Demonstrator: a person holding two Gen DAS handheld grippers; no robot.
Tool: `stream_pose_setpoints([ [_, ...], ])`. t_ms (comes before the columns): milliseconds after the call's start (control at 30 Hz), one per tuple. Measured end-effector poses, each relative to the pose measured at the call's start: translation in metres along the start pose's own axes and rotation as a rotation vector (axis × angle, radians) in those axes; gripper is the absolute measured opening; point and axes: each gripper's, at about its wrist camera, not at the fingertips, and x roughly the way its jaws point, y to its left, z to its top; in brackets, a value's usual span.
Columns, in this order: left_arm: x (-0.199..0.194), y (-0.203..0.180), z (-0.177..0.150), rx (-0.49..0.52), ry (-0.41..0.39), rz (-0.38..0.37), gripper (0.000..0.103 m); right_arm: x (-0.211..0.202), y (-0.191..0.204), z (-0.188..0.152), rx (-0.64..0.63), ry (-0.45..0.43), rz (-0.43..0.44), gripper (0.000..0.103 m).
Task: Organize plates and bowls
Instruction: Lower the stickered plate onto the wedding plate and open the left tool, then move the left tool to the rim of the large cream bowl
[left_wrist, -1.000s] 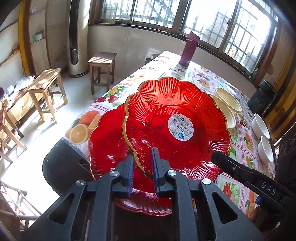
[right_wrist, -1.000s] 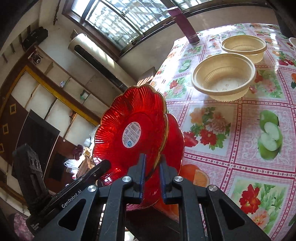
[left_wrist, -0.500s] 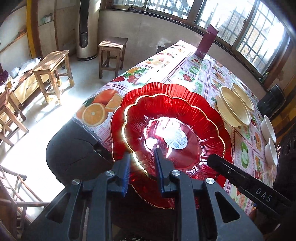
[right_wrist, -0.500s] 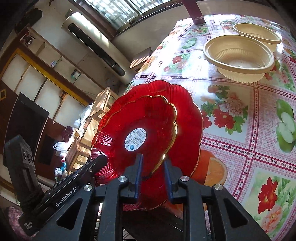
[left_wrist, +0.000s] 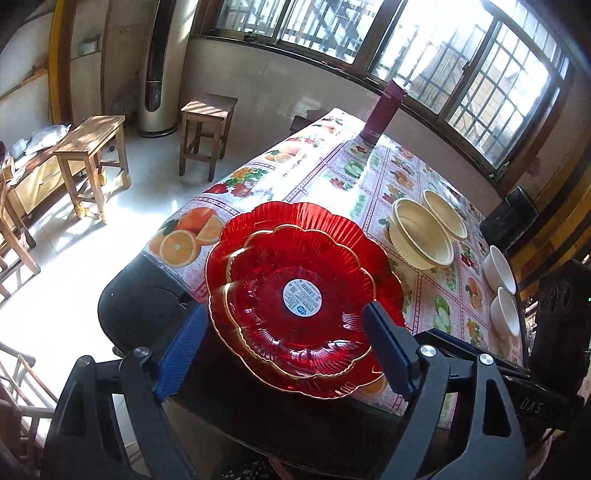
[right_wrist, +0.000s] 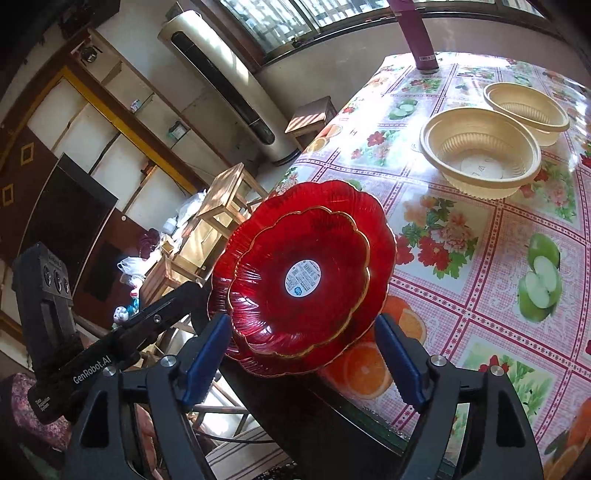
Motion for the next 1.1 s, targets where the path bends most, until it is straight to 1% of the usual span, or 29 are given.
stream_pose_setpoints([
  [33,-0.002,-0.004,0.001,0.006,-0.008,-0.011,0.091,-0.008,-0.005,0.000,0.007,-0.018,0.016,0.083],
  [67,-0.003,-0.009,0.002,0.018,-0.014,-0.023,0.101,-0.018,-0.011,0.000,0.015,-0.043,0.035,0.086],
  [100,-0.004,-0.015,0.003,0.028,-0.021,-0.042,0.103,-0.027,-0.017,0.000,0.022,-0.074,0.046,0.088],
  [133,-0.003,-0.022,0.003,0.040,-0.028,-0.059,0.103,-0.037,-0.024,-0.001,0.030,-0.105,0.046,0.093],
  [167,-0.003,-0.031,0.003,0.058,-0.031,-0.070,0.103,-0.046,-0.032,0.000,0.047,-0.137,0.043,0.101],
  [200,-0.001,-0.041,0.003,0.083,-0.030,-0.075,0.103,-0.054,-0.042,0.000,0.069,-0.167,0.042,0.103],
  [300,0.009,-0.074,0.000,0.163,-0.011,-0.080,0.103,-0.077,-0.077,-0.002,0.155,-0.232,0.033,0.103],
  [367,0.018,-0.097,-0.003,0.216,0.015,-0.087,0.103,-0.092,-0.103,-0.006,0.213,-0.274,0.010,0.103],
  [467,0.031,-0.132,-0.010,0.292,0.051,-0.106,0.103,-0.112,-0.137,-0.009,0.279,-0.333,-0.050,0.103],
  [567,0.042,-0.168,-0.017,0.365,0.061,-0.116,0.103,-0.128,-0.164,-0.016,0.326,-0.385,-0.121,0.103],
  [733,0.061,-0.214,-0.029,0.461,0.076,-0.121,0.103,-0.145,-0.189,-0.024,0.333,-0.438,-0.248,0.103],
  [833,0.074,-0.232,-0.029,0.494,0.072,-0.094,0.103,-0.152,-0.200,-0.027,0.333,-0.456,-0.303,0.103],
  [1000,0.097,-0.245,-0.018,0.490,0.076,-0.060,0.103,-0.155,-0.212,-0.022,0.339,-0.454,-0.345,0.103],
  [1100,0.105,-0.240,0.001,0.456,0.070,-0.034,0.103,-0.152,-0.217,-0.014,0.348,-0.444,-0.350,0.103],
])
